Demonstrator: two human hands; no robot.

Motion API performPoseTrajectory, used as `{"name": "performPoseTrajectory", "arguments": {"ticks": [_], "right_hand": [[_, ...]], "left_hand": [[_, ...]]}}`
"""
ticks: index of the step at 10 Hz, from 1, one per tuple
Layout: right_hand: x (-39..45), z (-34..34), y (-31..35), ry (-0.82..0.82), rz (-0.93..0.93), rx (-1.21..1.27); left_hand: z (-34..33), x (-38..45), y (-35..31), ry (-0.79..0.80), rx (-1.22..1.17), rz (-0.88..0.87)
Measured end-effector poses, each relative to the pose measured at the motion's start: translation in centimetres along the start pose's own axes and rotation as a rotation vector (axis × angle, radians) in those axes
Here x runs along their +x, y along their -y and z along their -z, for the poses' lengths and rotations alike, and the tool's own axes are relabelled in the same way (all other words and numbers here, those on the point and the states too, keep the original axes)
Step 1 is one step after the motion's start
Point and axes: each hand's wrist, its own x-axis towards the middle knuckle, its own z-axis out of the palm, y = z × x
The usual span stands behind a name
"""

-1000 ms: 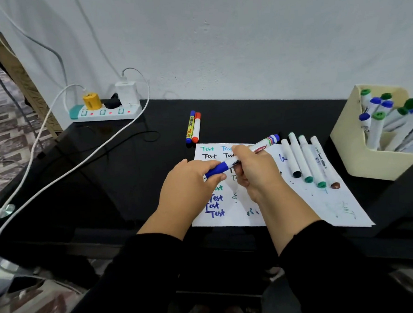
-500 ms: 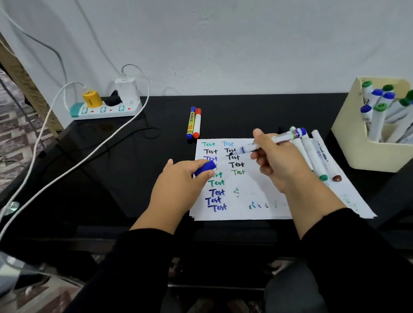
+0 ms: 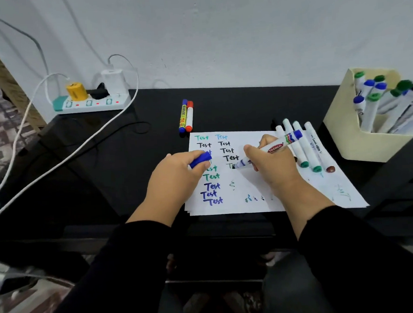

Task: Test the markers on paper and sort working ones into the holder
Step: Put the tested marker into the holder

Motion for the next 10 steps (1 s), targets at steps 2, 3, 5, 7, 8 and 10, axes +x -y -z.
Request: {"name": "performPoseTrajectory", "arguments": {"ticks": [2,3,5,7,8,10], "right_hand": [[-0.08,-0.27,-0.23,0.052,0.008,-0.046],[-0.12,-0.34,-0.21,0.067,0.031,-0.116],[0.02,-0.18,-0.10,0.014,0.011,-0.061],[-0.19,-0.17,-0.11,0.069,0.034,-0.083],[-0.23,-0.02,-0.06,0.049,0.015,-0.030],[-0.08,-0.15,-0.16,-0.004,0.028,-0.051]], "left_hand": [[-0.47,0.56,-0.02,0.024,0.037,0.003],[-0.54,0.66,-0.05,0.027,0.034,-0.001],[-0.55,0.56,0.25,0.028,0.043,0.004],[-0.48,0.66,0.27,0.036,0.058,0.008],[-0.52,0.63,0.26,0.041,0.071,-0.001],[-0.65,0.58,0.28,0.043,0.042,0.003]]}}
